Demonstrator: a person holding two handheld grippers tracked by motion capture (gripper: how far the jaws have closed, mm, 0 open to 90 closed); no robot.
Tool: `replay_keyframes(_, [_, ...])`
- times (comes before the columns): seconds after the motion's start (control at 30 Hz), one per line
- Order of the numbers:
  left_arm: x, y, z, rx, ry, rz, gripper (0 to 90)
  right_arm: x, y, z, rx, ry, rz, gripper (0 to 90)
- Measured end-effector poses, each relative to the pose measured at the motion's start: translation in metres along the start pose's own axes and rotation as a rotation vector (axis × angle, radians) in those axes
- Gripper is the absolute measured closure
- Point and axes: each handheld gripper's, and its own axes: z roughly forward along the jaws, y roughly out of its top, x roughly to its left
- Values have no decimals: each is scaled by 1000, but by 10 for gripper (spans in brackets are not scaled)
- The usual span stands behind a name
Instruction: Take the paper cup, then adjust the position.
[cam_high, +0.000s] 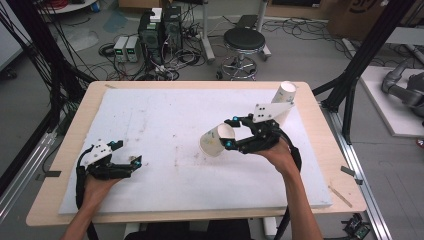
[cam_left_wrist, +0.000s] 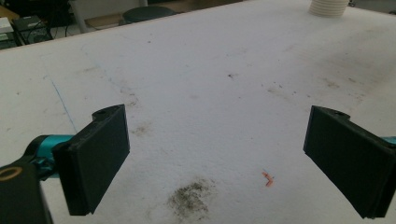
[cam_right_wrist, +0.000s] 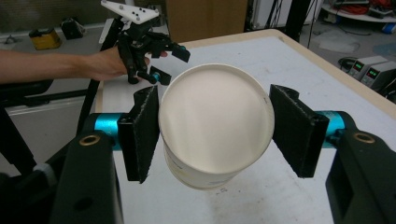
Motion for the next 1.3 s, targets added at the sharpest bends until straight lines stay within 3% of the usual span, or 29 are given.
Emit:
replay_keyframes(0.4, [2,0,-2,-17,-2,-14,70,-2,-2,6,-2,17,3,370])
replay_keyframes(0.63, [2,9,-5,-35,-46,0,70,-4,-3,5,-9,30,2,370])
replay_keyframes(0.73, [3,17,-8,-41,-98,4,70,-6,-3,6,-11,35,4,370])
replay_keyframes(0.83, [7,26,-11,-45,-214,-13,70,-6,-3,7,-12,43,1,369])
replay_keyframes(0.93, [10,37,-13,-62,-265,7,70,-6,-1,8,-11,49,-3,370])
replay_keyframes(1.13, [12,54,-12,-52,-342,26,70,-7,2,10,-15,66,-13,370])
replay_keyframes(1.3, [9,62,-7,-53,-380,36,70,-7,2,12,-12,73,-14,369])
